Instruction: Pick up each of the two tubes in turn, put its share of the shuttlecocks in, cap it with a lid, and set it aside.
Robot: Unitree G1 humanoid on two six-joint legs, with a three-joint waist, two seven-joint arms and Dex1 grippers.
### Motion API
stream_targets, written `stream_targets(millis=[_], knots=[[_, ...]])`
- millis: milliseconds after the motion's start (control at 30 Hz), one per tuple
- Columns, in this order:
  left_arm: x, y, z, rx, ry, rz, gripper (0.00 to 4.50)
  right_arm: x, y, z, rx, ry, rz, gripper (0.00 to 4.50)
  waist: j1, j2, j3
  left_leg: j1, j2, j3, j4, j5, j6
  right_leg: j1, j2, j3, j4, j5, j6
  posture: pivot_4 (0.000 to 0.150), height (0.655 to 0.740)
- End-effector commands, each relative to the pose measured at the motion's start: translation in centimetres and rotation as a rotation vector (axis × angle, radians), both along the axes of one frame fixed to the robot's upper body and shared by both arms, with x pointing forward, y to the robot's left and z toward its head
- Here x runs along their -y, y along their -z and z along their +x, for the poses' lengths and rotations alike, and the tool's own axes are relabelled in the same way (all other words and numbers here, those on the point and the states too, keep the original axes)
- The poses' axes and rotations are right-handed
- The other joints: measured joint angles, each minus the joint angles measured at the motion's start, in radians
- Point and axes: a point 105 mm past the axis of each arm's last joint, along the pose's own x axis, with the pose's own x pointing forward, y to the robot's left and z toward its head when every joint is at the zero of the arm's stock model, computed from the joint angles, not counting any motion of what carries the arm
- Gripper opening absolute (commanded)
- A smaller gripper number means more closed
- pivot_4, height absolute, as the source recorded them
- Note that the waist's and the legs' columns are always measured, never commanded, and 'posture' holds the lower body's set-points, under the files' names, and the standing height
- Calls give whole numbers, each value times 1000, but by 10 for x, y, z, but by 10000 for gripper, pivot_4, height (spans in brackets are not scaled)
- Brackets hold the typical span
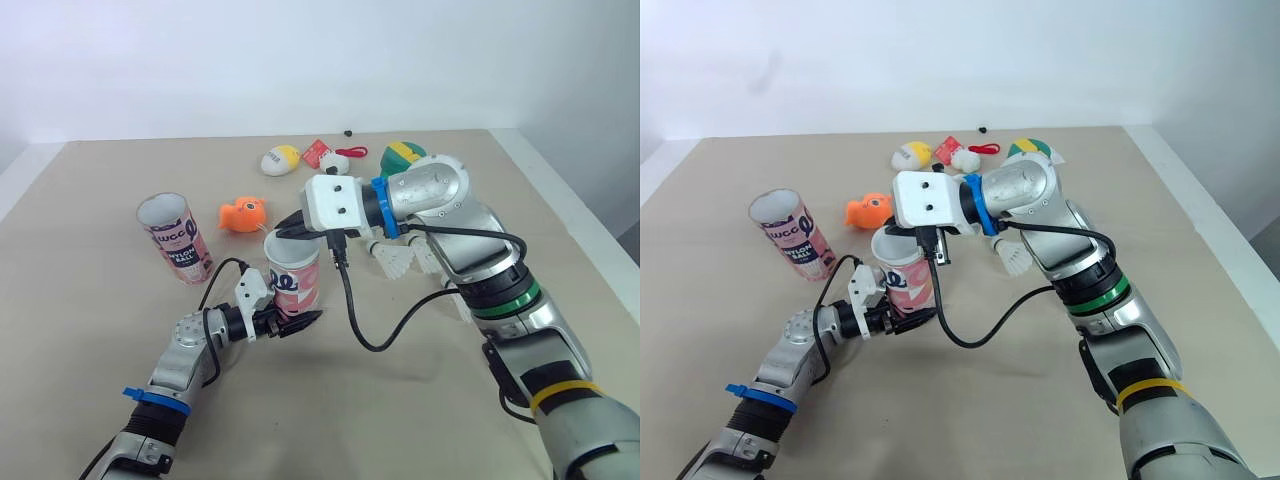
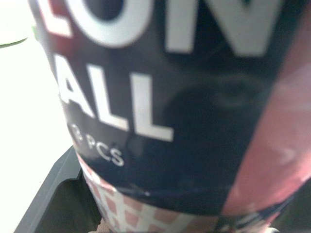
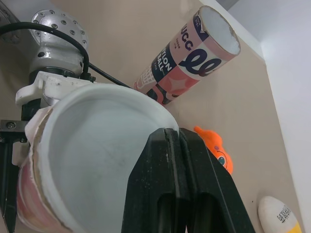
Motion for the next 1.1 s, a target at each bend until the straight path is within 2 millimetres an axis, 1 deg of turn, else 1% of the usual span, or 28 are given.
stream_targets(millis=[33,100,133,167,233,267,333,833,900,1000,1033,1100], knots=[[0,47,-13,-185,-10,77,35213,-9,-14,-7,47,-49,12,9648,0,0,0,0,0,0,0,0,0,0,0,0,0,0,0,1500,7400],[0,47,-13,-185,-9,78,35213,-10,-16,-6,52,-48,16,18701,0,0,0,0,0,0,0,0,0,0,0,0,0,0,0,1500,7400],[0,47,-13,-186,-9,78,35213,-10,-18,-6,56,-47,18,21844,0,0,0,0,0,0,0,0,0,0,0,0,0,0,0,1500,7400],[0,47,-13,-186,-8,78,35213,-10,-19,-5,61,-46,21,31417,0,0,0,0,0,0,0,0,0,0,0,0,0,0,0,1500,7400],[0,47,-13,-187,-7,78,35213,-12,-23,-5,71,-47,27,35093,0,0,0,0,0,0,1,0,0,1,0,0,0,0,0,1500,7400],[0,47,-13,-187,-7,78,35213,-12,-24,-5,74,-47,29,40461,0,0,0,0,0,0,1,0,0,1,0,0,0,0,0,1500,7400],[0,47,-13,-187,-6,78,35213,-13,-27,-4,78,-47,34,43796,0,0,0,0,0,0,1,0,0,1,0,0,0,0,0,1500,7400],[2,48,-13,-189,-7,72,35213,-18,-53,-3,113,-53,82,43796,1,0,0,0,0,-1,1,0,0,1,-1,-1,0,0,0,1500,7400],[2,48,-13,-190,-7,72,35213,-17,-60,-5,116,-61,101,43796,1,0,0,0,-1,0,1,0,0,1,-1,-1,0,0,0,1500,7400],[2,48,-13,-191,-6,72,35213,-12,-79,-10,110,-88,118,43796,1,1,0,0,-1,0,1,0,0,1,-1,-1,1,0,0,1500,7400],[2,48,-13,-192,-5,73,35213,-10,-82,-11,109,-97,112,41450,1,1,0,0,-1,-1,1,0,0,1,-1,-1,1,0,0,1500,7400],[2,49,-13,-192,-4,73,35213,-6,-83,-13,105,-113,77,35069,1,0,0,0,-1,-1,2,0,0,2,-1,-1,1,0,0,1500,7400]])
